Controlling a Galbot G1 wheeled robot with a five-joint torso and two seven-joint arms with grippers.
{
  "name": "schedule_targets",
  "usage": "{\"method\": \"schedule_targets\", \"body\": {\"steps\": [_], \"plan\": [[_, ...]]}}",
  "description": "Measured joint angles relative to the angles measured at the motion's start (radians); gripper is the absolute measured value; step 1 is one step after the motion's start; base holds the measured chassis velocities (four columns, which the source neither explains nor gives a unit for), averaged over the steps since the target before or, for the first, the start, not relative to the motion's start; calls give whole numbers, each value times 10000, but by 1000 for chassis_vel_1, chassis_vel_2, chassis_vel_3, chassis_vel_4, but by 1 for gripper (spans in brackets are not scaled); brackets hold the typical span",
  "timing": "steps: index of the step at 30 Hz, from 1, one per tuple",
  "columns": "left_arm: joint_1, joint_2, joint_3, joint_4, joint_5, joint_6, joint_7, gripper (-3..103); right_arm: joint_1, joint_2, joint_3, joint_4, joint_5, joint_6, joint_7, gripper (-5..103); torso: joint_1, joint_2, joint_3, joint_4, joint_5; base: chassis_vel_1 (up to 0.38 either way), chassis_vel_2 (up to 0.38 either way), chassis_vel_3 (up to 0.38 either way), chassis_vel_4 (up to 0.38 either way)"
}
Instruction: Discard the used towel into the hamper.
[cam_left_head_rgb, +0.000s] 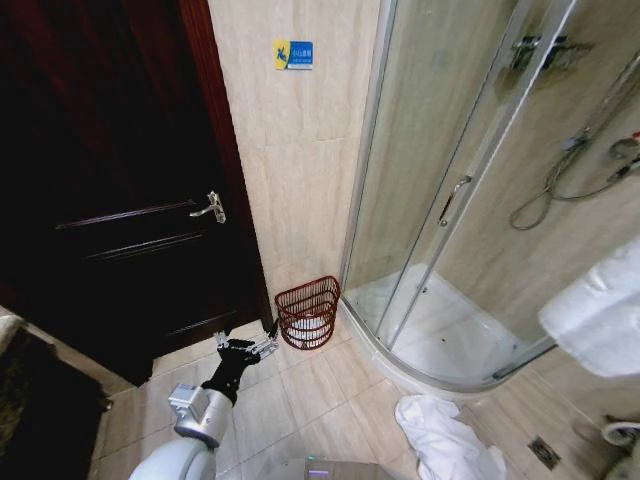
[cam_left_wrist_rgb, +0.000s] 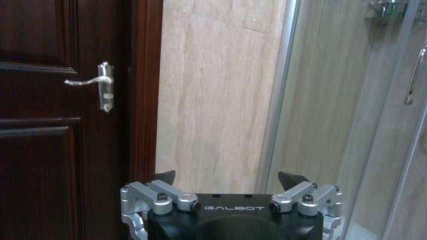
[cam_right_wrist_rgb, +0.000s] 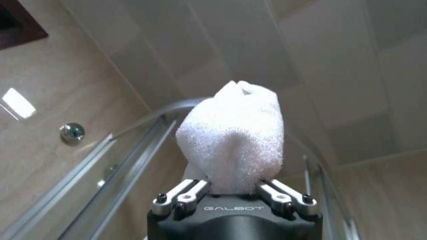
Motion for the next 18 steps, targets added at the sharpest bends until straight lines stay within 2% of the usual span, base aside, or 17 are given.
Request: {"method": "schedule_targets", "body": {"steps": [1,4,6,10,13,18], "plan": [[0,0,0,0,0,0,0,100,0,0,0,0,0,0,0,9,0,0,0,0,0,0,0,0,0],[0,-1,0,0,0,0,0,100,-372,787,16,365,-188,402,-44,9,0,0,0,-1,-5,0,0,0,0],[0,0,0,0,0,-1,0,100,-456,1040,-44,475,-257,521,-46,9,0,0,0,-1,-5,0,0,0,0],[0,1,-2,0,0,0,0,100,-563,1875,-673,688,-938,1187,-134,9,0,0,0,0,-7,0,0,0,0],[-1,-1,0,0,0,-1,0,100,-511,2297,-1113,688,-1416,1598,-168,9,0,0,0,0,4,0,0,0,0],[0,-1,0,0,0,0,0,100,-420,2710,-1670,797,-1919,2114,-36,9,1,0,0,1,-6,0,0,0,0]]}}
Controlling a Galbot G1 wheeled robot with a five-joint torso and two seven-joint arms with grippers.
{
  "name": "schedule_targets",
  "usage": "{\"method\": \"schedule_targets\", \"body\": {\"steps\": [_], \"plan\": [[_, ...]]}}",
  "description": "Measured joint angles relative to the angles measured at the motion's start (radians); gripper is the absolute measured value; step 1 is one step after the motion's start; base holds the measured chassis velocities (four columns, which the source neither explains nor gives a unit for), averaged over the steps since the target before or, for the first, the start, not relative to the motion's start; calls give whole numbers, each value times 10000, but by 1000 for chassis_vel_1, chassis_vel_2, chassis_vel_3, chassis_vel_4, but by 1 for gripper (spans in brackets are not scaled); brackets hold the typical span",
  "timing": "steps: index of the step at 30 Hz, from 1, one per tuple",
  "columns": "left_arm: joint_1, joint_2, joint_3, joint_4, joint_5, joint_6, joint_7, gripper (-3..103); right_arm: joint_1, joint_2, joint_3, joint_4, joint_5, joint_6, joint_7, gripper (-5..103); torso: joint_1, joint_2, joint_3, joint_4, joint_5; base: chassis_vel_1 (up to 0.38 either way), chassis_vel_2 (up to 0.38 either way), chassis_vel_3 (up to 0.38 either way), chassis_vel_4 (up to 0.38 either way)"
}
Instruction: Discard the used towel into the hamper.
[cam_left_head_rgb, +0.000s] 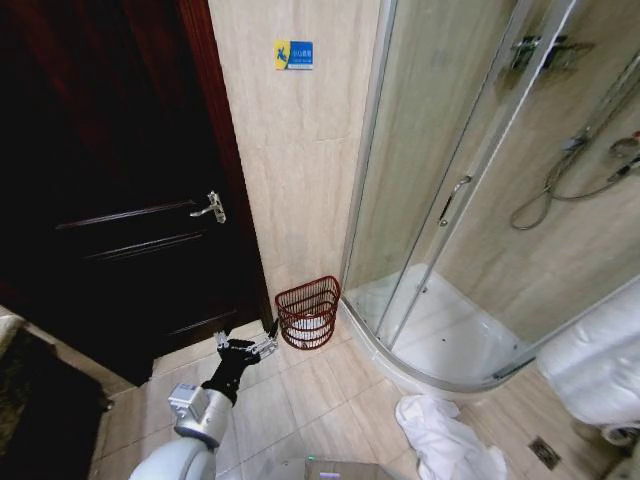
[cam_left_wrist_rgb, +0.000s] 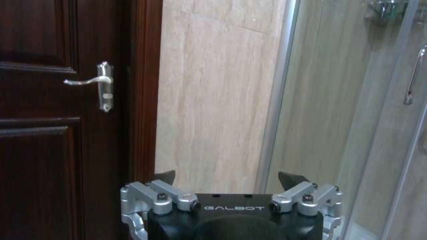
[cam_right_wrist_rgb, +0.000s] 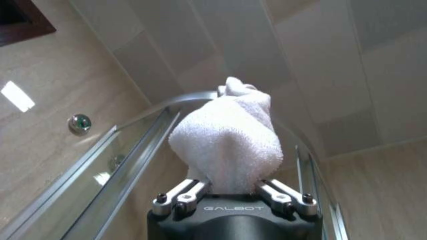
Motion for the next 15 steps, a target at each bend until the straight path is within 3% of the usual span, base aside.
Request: {"method": "schedule_targets", "body": {"steps": [15], "plan": [[-1,0,0,0,0,0,1,100,-354,1220,-1488,-262,-1566,1730,-110,9,0,0,0,-1,2,0,0,0,0]]}}
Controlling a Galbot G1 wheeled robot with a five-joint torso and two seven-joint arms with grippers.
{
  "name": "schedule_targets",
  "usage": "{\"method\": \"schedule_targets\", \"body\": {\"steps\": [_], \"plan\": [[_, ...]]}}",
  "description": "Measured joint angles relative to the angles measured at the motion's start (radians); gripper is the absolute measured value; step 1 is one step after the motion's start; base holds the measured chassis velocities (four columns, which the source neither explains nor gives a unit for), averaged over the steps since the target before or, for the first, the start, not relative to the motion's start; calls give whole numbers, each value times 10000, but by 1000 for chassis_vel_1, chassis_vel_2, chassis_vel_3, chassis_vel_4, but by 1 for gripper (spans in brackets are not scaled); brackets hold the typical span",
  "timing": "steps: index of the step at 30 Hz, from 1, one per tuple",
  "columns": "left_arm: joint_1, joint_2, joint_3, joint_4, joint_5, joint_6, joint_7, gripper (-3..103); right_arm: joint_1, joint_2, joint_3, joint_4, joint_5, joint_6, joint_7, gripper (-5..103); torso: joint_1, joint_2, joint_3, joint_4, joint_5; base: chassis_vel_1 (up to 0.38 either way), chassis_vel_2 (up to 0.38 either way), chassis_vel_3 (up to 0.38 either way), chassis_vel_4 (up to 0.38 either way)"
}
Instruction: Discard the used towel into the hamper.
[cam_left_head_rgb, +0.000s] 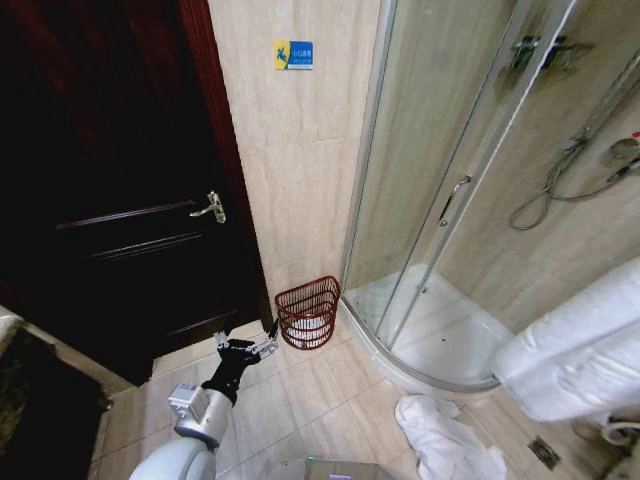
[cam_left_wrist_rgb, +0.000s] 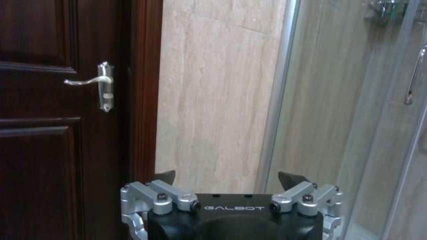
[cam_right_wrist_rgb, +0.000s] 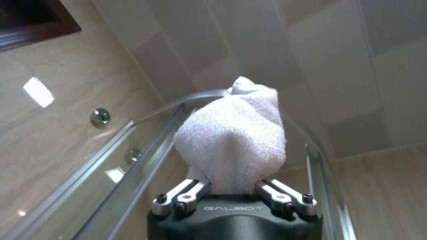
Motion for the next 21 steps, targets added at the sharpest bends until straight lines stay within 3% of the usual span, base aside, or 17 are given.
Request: {"method": "schedule_targets", "body": {"steps": [8,21], "plan": [[0,0,-1,0,0,0,0,100,12,617,-987,180,-1020,591,171,9,0,0,0,1,1,0,0,0,0],[0,0,-1,0,0,0,0,100,6,703,-864,606,-1123,677,555,9,0,0,0,1,-1,0,0,0,0]]}}
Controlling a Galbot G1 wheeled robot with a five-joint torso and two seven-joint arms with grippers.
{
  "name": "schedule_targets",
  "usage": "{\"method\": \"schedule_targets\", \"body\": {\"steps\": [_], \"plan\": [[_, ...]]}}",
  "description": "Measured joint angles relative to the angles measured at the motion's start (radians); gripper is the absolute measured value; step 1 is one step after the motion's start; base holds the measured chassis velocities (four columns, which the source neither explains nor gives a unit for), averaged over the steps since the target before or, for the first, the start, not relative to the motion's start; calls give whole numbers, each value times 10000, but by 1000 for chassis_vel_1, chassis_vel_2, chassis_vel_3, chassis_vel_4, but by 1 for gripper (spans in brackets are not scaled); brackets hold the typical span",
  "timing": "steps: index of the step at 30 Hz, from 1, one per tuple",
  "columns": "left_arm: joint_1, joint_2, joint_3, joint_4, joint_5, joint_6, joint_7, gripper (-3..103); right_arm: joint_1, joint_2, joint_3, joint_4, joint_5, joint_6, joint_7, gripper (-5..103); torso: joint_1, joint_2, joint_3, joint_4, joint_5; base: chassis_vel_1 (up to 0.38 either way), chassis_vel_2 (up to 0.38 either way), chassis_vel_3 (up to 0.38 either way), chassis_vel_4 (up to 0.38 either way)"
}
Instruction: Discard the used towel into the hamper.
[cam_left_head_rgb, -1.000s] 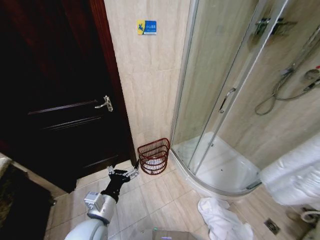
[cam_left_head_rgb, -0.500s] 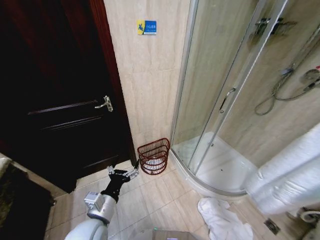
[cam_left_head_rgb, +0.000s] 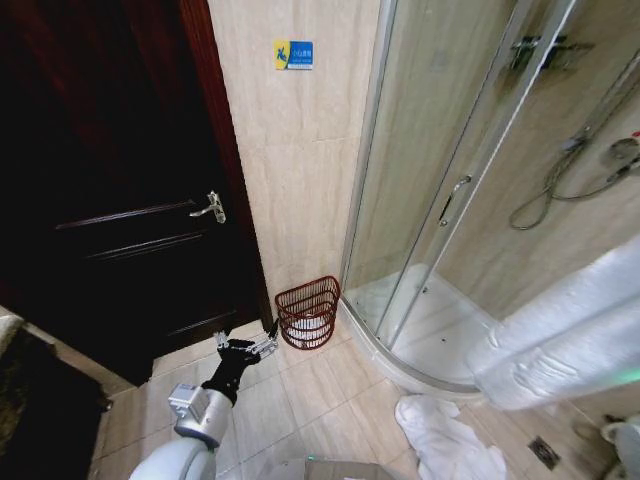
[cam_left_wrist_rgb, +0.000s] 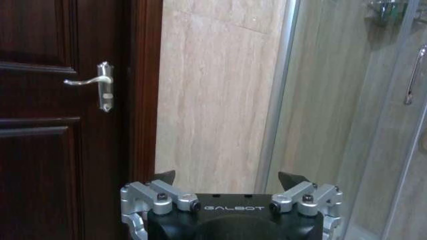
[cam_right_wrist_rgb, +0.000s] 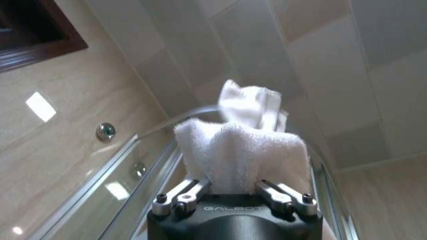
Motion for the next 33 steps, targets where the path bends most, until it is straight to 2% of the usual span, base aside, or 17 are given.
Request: {"method": "schedule_targets", "body": {"steps": [4,10,12,13,15,16,23,30,33], "plan": [[0,0,0,0,0,0,0,100,11,-118,235,274,31,-30,167,9,0,0,0,0,4,0,0,0,0],[0,0,0,0,0,0,0,100,377,-936,1204,426,128,-54,432,9,0,-1,0,2,3,0,0,0,0],[0,0,0,0,0,0,0,100,482,-1292,1699,347,366,-126,478,9,1,-1,1,3,10,0,0,0,0],[0,-2,0,0,0,0,0,100,500,-1468,1988,317,606,-155,478,9,1,0,0,2,-9,0,0,0,0],[0,1,0,0,0,0,0,100,470,-1552,2187,286,879,-201,442,9,0,1,0,-2,-11,0,0,0,0],[0,-1,0,0,0,0,0,100,396,-1598,2351,291,1251,-262,384,9,1,1,0,-1,2,0,0,0,0],[0,0,0,0,0,0,0,100,-26,-1369,2536,859,2459,-325,78,9,0,2,0,-3,1,0,0,0,0],[0,0,0,0,0,0,0,100,-16,-1340,2468,1132,2728,-346,81,9,0,1,0,1,-1,0,0,0,0],[0,0,0,0,0,0,0,100,-117,-1115,2194,1345,2804,-576,95,9,1,1,0,1,1,0,0,0,0]]}}
